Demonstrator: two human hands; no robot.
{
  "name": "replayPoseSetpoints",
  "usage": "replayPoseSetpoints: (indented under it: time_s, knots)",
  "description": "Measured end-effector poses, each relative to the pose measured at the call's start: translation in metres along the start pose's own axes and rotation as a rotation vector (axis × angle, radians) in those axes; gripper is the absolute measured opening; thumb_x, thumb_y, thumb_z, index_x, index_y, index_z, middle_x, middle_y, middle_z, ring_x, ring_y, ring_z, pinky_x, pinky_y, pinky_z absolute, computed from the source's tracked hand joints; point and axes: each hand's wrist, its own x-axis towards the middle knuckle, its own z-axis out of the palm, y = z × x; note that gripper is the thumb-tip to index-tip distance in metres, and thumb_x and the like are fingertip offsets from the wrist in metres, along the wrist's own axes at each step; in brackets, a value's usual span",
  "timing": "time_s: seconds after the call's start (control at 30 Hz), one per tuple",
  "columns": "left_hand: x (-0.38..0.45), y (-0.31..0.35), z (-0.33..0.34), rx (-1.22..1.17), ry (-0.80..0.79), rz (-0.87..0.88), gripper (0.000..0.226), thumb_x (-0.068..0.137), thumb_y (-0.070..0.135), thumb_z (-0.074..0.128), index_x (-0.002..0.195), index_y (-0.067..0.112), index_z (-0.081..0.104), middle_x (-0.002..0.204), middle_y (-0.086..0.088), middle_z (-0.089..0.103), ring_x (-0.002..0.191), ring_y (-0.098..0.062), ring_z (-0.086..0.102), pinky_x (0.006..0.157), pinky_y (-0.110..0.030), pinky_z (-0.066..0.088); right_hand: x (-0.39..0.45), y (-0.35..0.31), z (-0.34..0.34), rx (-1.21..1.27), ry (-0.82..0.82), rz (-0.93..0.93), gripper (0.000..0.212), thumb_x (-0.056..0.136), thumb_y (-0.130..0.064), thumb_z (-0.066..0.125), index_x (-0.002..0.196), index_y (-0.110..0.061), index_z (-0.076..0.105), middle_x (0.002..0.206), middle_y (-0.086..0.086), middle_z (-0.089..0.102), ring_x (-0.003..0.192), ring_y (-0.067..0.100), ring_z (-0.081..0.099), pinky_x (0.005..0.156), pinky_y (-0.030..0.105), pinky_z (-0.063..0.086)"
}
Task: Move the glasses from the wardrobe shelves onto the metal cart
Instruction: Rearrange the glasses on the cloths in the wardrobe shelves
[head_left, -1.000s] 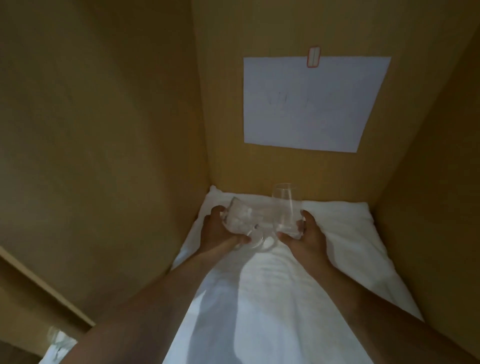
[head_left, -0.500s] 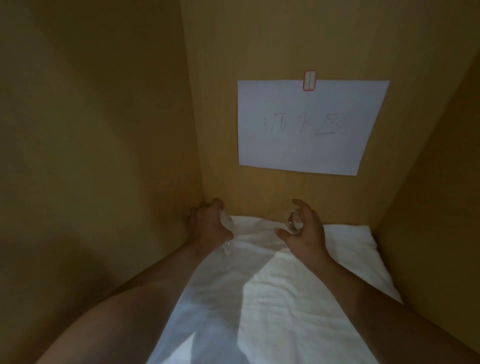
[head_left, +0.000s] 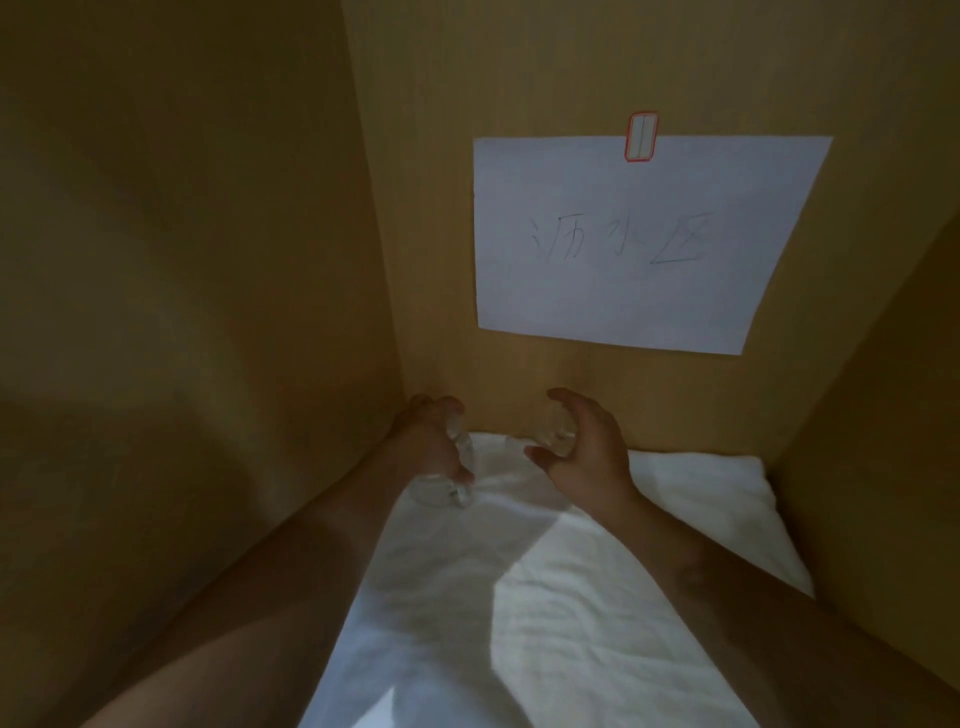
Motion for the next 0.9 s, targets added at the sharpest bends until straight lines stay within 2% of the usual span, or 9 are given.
replayPoseSetpoints:
  time_s: [0.1,0.3,0.4,0.47,0.53,0.63,0.73,0.8,0.9]
  knots:
    - [0.006,-0.002,0.007,-0.053,0.054,-0.019,0.102,0.056,0.024,0.1,0.145,0.026,0.05,0.148,-0.008,0.035,0.131,-0.029,0.048,0.104,-0.037,0.05,0.004,-0.007,0.008,-0.029,0.003,-0.06,0.071,0.072,-0.03,0.089,0.136,-0.025,0.058,0.135,-0.002,0.06,0.125,0.024,0.05,0.102,0.032,0.043]
    - [0.017,-0.002,0.013,-0.169,0.164,-0.033,0.099,0.059,0.024,0.099,0.146,0.023,0.05,0.151,-0.007,0.034,0.137,-0.027,0.042,0.109,-0.03,0.043,0.014,-0.016,0.022,-0.104,-0.06,-0.114,0.068,0.076,-0.032,0.086,0.137,-0.025,0.056,0.135,-0.003,0.058,0.124,0.026,0.048,0.096,0.025,0.035]
    - [0.023,-0.006,0.016,-0.268,0.184,-0.059,0.098,0.055,0.016,0.1,0.142,0.02,0.054,0.154,-0.007,0.033,0.138,-0.03,0.041,0.111,-0.035,0.044,0.019,-0.02,0.024,-0.14,-0.117,-0.105,0.068,0.08,-0.036,0.082,0.14,-0.028,0.052,0.14,-0.005,0.053,0.13,0.025,0.044,0.102,0.03,0.039]
    - [0.024,-0.012,0.019,-0.288,0.216,-0.037,0.097,0.059,0.013,0.097,0.145,0.02,0.052,0.154,-0.007,0.037,0.14,-0.029,0.04,0.113,-0.031,0.038,0.022,-0.023,0.026,-0.172,-0.152,-0.11,0.069,0.082,-0.039,0.08,0.142,-0.028,0.049,0.143,-0.005,0.05,0.132,0.025,0.042,0.104,0.035,0.041]
    - [0.024,-0.015,0.022,-0.299,0.248,-0.02,0.095,0.063,0.016,0.095,0.146,0.02,0.05,0.152,-0.006,0.042,0.14,-0.026,0.04,0.111,-0.024,0.031,0.026,-0.027,0.028,-0.216,-0.184,-0.098,0.07,0.083,-0.041,0.078,0.145,-0.031,0.046,0.146,-0.002,0.045,0.134,0.026,0.04,0.104,0.038,0.043]
    - [0.031,-0.011,0.028,-0.274,0.259,-0.013,0.096,0.055,0.036,0.098,0.139,0.022,0.054,0.144,0.001,0.049,0.136,-0.019,0.044,0.105,-0.013,0.024,0.03,-0.035,0.032,-0.275,-0.232,-0.068,0.072,0.085,-0.043,0.076,0.148,-0.033,0.042,0.148,0.003,0.037,0.136,0.028,0.039,0.101,0.042,0.046]
    - [0.028,-0.01,0.028,-0.26,0.28,-0.006,0.093,0.055,0.032,0.099,0.137,0.02,0.057,0.141,0.001,0.049,0.134,-0.019,0.045,0.109,-0.021,0.032,0.031,-0.041,0.032,-0.318,-0.262,-0.061,0.073,0.087,-0.044,0.073,0.151,-0.033,0.038,0.149,0.004,0.034,0.138,0.029,0.035,0.101,0.043,0.044]
    - [0.022,-0.013,0.028,-0.27,0.308,0.011,0.092,0.057,0.022,0.098,0.139,0.016,0.057,0.143,-0.005,0.047,0.134,-0.022,0.045,0.11,-0.024,0.033,0.032,-0.044,0.032,-0.331,-0.281,-0.05,0.074,0.087,-0.043,0.073,0.151,-0.033,0.038,0.149,0.005,0.034,0.137,0.03,0.033,0.102,0.043,0.043]
    - [0.015,-0.01,0.029,-0.277,0.321,0.026,0.094,0.058,0.02,0.097,0.141,0.009,0.055,0.146,-0.009,0.047,0.139,-0.026,0.042,0.114,-0.029,0.032,0.034,-0.048,0.031,-0.335,-0.308,-0.038,0.074,0.087,-0.04,0.074,0.151,-0.031,0.038,0.148,0.007,0.035,0.137,0.031,0.033,0.104,0.042,0.041]
